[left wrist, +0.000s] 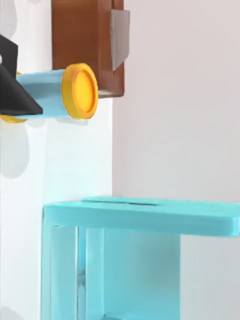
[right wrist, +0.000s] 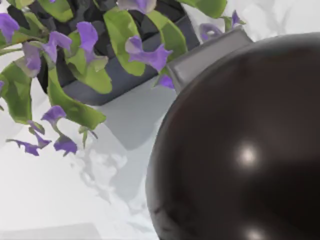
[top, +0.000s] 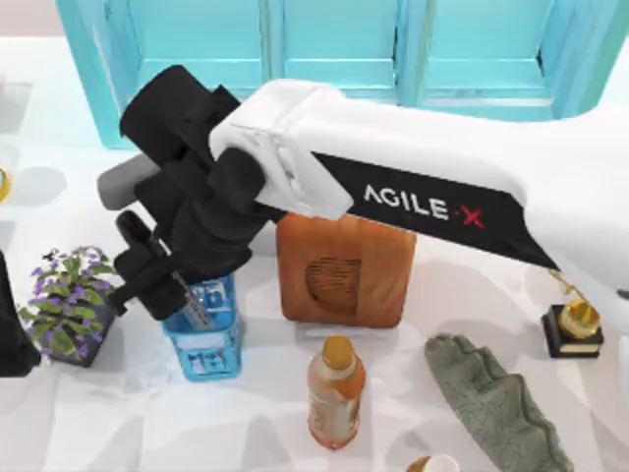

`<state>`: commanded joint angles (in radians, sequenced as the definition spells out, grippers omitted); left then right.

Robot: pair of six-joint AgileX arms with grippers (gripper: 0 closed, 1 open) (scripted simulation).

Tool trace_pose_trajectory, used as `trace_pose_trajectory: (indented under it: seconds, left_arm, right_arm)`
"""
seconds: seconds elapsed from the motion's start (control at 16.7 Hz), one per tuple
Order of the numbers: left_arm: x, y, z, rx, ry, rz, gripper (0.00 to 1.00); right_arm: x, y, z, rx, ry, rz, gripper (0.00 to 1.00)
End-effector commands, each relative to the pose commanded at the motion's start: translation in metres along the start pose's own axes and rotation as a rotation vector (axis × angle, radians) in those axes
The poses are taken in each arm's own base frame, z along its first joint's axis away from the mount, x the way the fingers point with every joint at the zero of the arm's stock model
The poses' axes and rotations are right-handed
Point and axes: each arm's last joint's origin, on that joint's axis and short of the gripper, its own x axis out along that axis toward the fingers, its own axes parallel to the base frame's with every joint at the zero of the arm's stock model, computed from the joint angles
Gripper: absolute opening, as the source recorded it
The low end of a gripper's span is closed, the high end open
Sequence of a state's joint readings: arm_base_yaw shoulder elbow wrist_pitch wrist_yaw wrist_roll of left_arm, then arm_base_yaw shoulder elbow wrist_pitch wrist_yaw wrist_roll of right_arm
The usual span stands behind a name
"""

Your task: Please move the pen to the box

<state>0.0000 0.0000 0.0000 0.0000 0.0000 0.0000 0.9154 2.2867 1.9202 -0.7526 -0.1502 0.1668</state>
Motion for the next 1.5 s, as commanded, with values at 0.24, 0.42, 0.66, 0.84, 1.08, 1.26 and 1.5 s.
trace_pose_trajectory:
  seconds: [0.24,0.42,0.66,0.84,1.08,1.26,1.5]
  left_arm:
    - [0.0,0.0,0.0,0.0,0.0,0.0,1.0]
    - [0.0,0.0,0.0,0.0,0.0,0.0,1.0]
    - [0.0,0.0,0.0,0.0,0.0,0.0,1.0]
    - [0.0,0.0,0.0,0.0,0.0,0.0,1.0]
    - [0.0,0.0,0.0,0.0,0.0,0.0,1.0]
    - [0.0,0.0,0.0,0.0,0.0,0.0,1.0]
    - [0.0,0.0,0.0,0.0,0.0,0.0,1.0]
  right_arm:
    - [-0.001,0.0,0.003,0.017,0.019,0.031,0.0]
    - [-0.007,0.01,0.006,0.018,0.035,0.085,0.0]
    - [-0.057,0.004,0.016,0.01,-0.025,0.114,0.0]
    - [-0.106,-0.028,0.015,0.025,-0.064,0.069,0.0]
    - [-0.155,-0.06,-0.008,0.03,-0.018,0.01,0.0]
    - [-0.186,-0.066,-0.027,0.013,0.003,-0.001,0.0]
    - [-0.199,-0.065,-0.033,0.0,0.0,0.0,0.0]
